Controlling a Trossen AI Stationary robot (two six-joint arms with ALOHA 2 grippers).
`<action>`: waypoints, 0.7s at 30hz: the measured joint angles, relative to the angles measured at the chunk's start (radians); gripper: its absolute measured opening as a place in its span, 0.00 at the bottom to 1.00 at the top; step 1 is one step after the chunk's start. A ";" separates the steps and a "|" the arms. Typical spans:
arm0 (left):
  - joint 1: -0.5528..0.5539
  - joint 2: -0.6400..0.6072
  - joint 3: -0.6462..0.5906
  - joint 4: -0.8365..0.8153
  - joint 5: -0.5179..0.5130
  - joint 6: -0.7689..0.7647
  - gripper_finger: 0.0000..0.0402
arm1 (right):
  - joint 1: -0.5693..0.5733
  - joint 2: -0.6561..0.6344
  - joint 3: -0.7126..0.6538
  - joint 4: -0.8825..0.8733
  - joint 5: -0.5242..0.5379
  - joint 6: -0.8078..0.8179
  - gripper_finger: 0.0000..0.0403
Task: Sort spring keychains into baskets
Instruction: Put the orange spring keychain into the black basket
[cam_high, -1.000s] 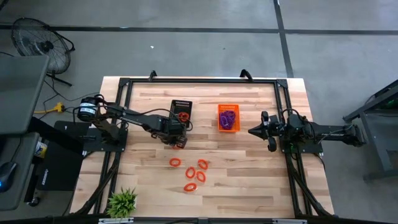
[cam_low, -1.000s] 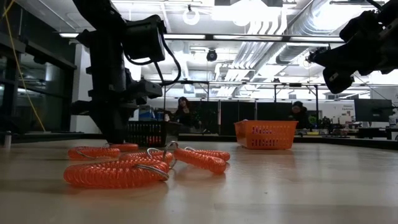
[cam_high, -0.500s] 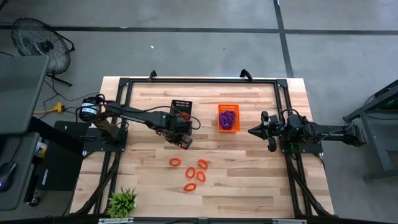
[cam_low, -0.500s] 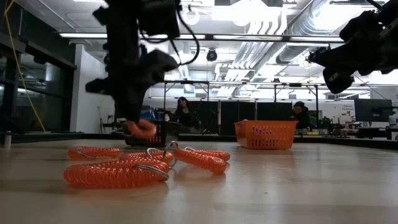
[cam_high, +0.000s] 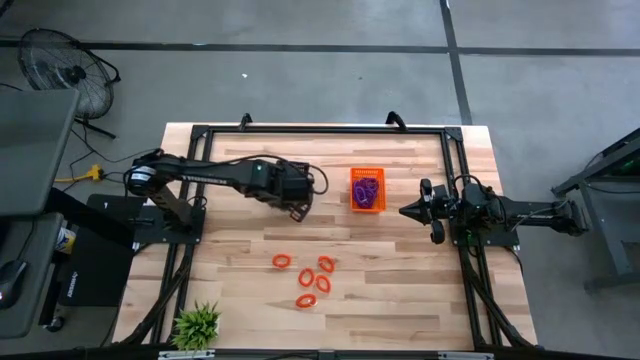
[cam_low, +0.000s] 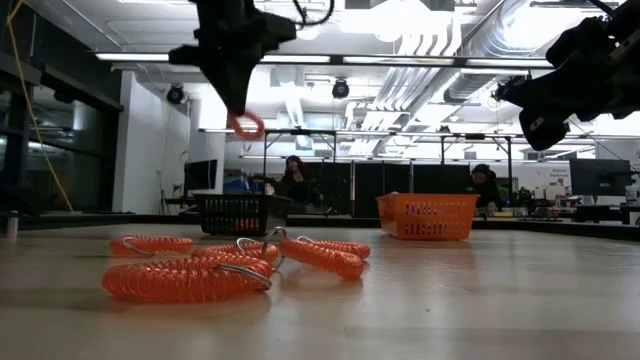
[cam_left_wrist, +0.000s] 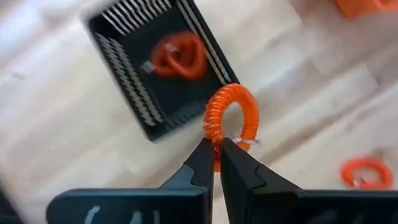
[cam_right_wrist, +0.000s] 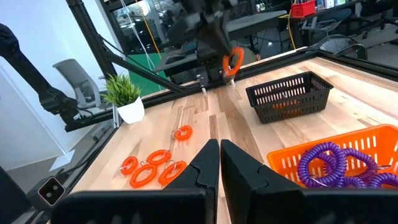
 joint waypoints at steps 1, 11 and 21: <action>0.000 -0.001 0.013 -0.020 -0.032 -0.002 0.02 | 0.000 0.000 0.000 0.000 0.000 0.000 0.03; 0.057 -0.001 0.042 -0.049 -0.204 -0.011 0.02 | 0.000 0.000 0.000 0.000 0.000 0.000 0.03; 0.195 0.065 0.043 0.003 -0.196 0.100 0.02 | 0.000 0.000 0.000 0.000 0.000 0.000 0.03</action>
